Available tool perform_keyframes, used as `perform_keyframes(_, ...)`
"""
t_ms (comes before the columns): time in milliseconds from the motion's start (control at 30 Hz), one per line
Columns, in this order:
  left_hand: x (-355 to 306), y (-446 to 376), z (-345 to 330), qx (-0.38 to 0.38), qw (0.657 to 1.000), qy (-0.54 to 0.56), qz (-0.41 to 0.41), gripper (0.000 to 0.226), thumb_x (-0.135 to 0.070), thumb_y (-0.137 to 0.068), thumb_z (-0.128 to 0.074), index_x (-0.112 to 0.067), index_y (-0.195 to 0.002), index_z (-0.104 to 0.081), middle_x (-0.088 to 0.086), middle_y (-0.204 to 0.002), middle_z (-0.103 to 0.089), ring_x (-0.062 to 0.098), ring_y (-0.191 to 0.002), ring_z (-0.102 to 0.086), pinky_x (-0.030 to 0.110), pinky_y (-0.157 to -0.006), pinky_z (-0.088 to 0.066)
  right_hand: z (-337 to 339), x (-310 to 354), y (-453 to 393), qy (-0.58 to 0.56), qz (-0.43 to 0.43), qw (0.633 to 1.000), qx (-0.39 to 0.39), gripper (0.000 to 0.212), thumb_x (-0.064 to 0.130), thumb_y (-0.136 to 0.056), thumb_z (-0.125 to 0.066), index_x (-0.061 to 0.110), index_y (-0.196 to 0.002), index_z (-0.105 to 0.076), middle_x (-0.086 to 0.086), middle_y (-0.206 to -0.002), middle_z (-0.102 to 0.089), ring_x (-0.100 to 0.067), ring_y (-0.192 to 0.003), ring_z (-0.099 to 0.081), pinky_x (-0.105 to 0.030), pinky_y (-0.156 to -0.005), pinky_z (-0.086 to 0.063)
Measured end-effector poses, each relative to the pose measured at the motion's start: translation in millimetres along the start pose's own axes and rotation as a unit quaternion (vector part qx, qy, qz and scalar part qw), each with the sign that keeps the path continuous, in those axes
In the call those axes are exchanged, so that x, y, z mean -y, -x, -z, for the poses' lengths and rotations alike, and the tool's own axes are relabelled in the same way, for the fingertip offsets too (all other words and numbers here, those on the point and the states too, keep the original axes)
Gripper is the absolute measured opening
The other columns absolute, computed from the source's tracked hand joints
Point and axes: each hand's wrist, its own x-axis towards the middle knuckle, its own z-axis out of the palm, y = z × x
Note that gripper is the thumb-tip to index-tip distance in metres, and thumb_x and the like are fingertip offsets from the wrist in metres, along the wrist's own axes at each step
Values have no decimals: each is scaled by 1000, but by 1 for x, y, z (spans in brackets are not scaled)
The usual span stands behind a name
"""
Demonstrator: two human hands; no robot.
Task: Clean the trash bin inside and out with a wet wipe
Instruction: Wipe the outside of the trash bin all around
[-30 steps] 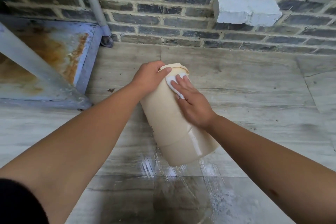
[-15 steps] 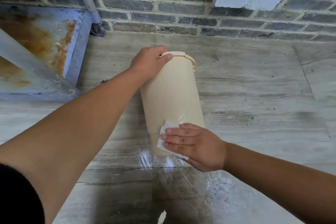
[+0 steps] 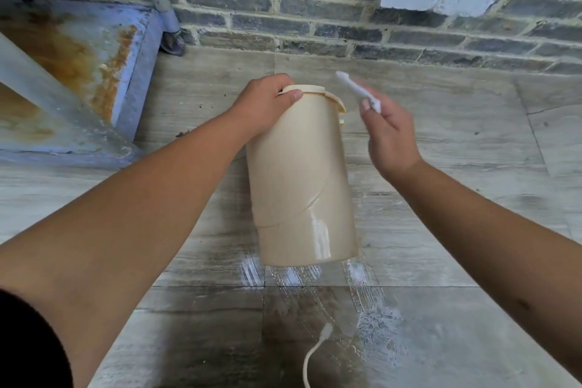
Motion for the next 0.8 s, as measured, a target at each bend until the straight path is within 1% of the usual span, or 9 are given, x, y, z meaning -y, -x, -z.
perform_keyframes(67,-1,-1,-1,1,1000,-1,-2,23,-38,-91,-55,-16,-93,-63,5,-90,-65,21,-83,-57,34,-73,-46,-17,-11,0,41,-9,997,64,37,5,-101,-44,10,-137,-47,-6,-139,-53,-10,-131,-44,-30,-113,-32)
perform_keyframes(133,-3,-2,-1,6,1000,-4,-2,24,-37,-91,-56,-14,-92,-64,8,-91,-65,21,-83,-55,37,-78,-47,-36,-20,4,104,28,986,127,39,7,-100,-45,6,-139,-45,-13,-152,-36,-20,-144,-23,-33,-119,-14)
perform_keyframes(200,-5,-4,-1,12,1000,-4,-1,25,-36,-91,-56,-13,-91,-64,11,-91,-66,23,-82,-56,40,-80,-47,-46,-23,8,200,129,950,203,41,13,-98,-42,7,-138,-48,-13,-151,-38,-22,-144,-19,-35,-117,-12)
perform_keyframes(300,-5,-4,0,18,1000,-3,4,23,-39,-90,-56,-18,-89,-64,7,-88,-66,22,-81,-58,38,-76,-48,-52,-15,20,315,266,864,288,45,19,-90,-40,8,-130,-59,-11,-140,-54,-27,-137,-40,-43,-111,-28)
perform_keyframes(367,-2,-5,0,28,1000,-3,11,24,-40,-90,-56,-18,-89,-65,6,-88,-66,20,-80,-58,34,-71,-47,-54,-11,35,336,313,828,321,41,18,-88,-48,6,-124,-63,-11,-133,-60,-27,-130,-50,-44,-107,-35)
perform_keyframes(500,-3,-6,-2,48,999,-7,2,30,-41,-89,-56,-12,-86,-62,4,-80,-61,16,-72,-52,32,-65,-42,-54,-10,64,316,338,804,373,39,23,-90,-46,8,-120,-67,-9,-128,-65,-23,-127,-54,-39,-108,-37)
perform_keyframes(600,-6,-6,-2,44,999,-22,-4,28,-43,-88,-56,-16,-79,-60,-7,-69,-53,10,-65,-48,28,-59,-36,-53,-13,94,295,338,779,437,41,22,-84,-53,11,-121,-66,-7,-128,-64,-20,-127,-53,-39,-110,-38)
perform_keyframes(667,-8,-6,-1,45,999,-27,-3,25,-43,-87,-56,-23,-73,-59,-11,-67,-52,7,-63,-48,26,-55,-35,-51,-13,109,300,334,760,470,46,26,-83,-46,13,-123,-65,-4,-131,-63,-17,-129,-51,-37,-112,-35)
perform_keyframes(800,-16,-5,-2,53,998,-23,-15,25,-42,-89,-56,-34,-65,-54,-13,-68,-53,1,-64,-48,25,-55,-34,-46,-10,115,295,310,765,481,47,27,-82,-40,14,-118,-68,-5,-126,-66,-18,-126,-54,-35,-112,-33)
